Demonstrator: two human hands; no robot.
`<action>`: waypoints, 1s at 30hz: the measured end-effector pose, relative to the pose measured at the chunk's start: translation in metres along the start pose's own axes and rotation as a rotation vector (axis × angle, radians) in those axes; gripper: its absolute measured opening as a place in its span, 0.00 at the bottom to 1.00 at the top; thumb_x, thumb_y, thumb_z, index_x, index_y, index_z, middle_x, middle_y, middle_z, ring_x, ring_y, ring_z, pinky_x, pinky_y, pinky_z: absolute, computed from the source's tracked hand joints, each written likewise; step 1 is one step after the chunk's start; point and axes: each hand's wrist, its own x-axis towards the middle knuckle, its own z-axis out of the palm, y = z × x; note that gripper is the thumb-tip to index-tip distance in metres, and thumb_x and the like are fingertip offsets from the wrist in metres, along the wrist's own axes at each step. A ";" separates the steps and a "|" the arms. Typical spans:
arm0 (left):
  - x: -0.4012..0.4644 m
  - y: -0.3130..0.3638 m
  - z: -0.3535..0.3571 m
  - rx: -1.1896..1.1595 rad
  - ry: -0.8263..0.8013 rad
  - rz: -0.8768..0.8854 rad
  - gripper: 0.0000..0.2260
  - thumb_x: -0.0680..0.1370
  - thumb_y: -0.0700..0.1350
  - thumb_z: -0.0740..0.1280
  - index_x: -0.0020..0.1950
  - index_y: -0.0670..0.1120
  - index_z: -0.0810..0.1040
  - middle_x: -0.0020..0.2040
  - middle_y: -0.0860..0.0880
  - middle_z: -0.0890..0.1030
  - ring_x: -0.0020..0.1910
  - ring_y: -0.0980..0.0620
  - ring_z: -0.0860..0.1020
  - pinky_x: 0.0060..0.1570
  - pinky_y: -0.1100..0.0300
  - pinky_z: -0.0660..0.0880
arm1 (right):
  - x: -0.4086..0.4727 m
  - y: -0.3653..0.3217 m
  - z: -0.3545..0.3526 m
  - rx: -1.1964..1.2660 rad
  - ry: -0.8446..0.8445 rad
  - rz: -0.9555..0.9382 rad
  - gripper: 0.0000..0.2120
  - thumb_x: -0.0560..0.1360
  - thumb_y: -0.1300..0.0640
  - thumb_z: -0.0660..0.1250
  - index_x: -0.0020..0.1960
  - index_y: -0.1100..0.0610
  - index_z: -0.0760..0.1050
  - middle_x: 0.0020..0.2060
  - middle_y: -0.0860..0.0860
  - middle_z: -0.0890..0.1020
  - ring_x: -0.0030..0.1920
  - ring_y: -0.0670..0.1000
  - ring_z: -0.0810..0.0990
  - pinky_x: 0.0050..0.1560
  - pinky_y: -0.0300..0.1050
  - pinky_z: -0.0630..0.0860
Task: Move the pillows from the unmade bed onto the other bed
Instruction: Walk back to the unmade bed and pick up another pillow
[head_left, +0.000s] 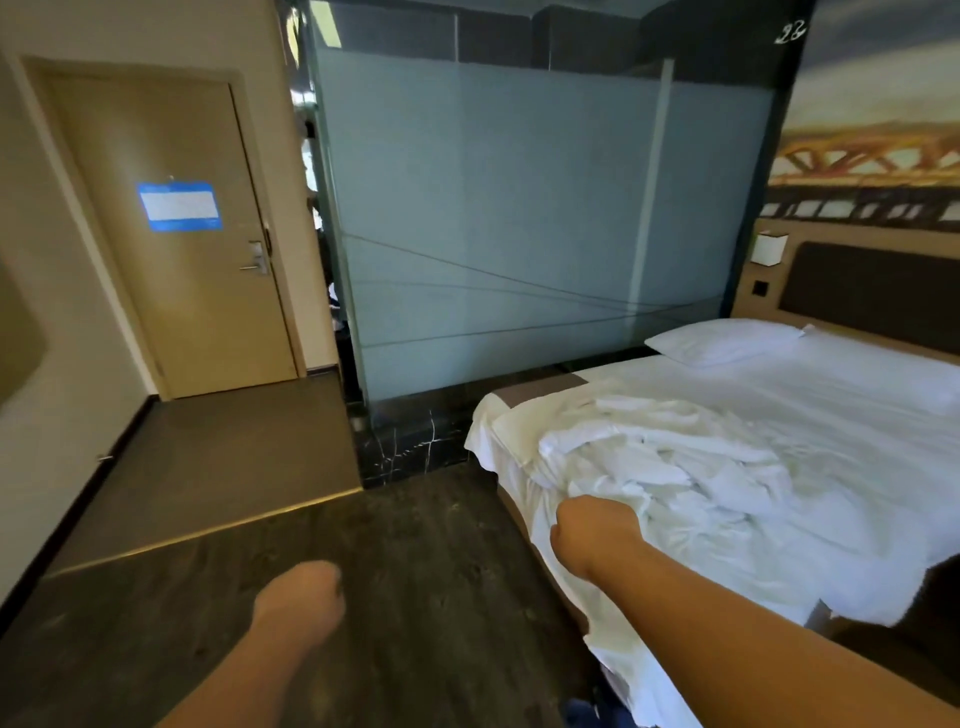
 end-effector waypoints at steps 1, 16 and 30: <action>0.024 0.001 -0.004 0.009 0.002 0.013 0.10 0.77 0.53 0.62 0.52 0.51 0.80 0.54 0.52 0.82 0.56 0.50 0.81 0.50 0.56 0.77 | 0.020 -0.002 0.002 -0.002 -0.015 0.005 0.15 0.83 0.48 0.61 0.67 0.52 0.75 0.63 0.52 0.79 0.63 0.54 0.78 0.66 0.48 0.73; 0.385 0.052 -0.058 0.202 -0.054 0.031 0.14 0.75 0.50 0.60 0.56 0.50 0.81 0.56 0.51 0.83 0.57 0.50 0.81 0.53 0.58 0.78 | 0.418 0.009 -0.038 0.165 -0.093 0.090 0.17 0.82 0.48 0.63 0.69 0.53 0.74 0.65 0.52 0.78 0.65 0.55 0.76 0.69 0.50 0.71; 0.724 0.020 -0.026 0.096 -0.174 0.000 0.11 0.75 0.51 0.64 0.57 0.53 0.79 0.58 0.52 0.80 0.58 0.53 0.78 0.56 0.60 0.75 | 0.732 -0.056 -0.075 0.095 -0.147 0.085 0.15 0.83 0.52 0.61 0.68 0.54 0.75 0.62 0.52 0.80 0.59 0.53 0.80 0.65 0.47 0.75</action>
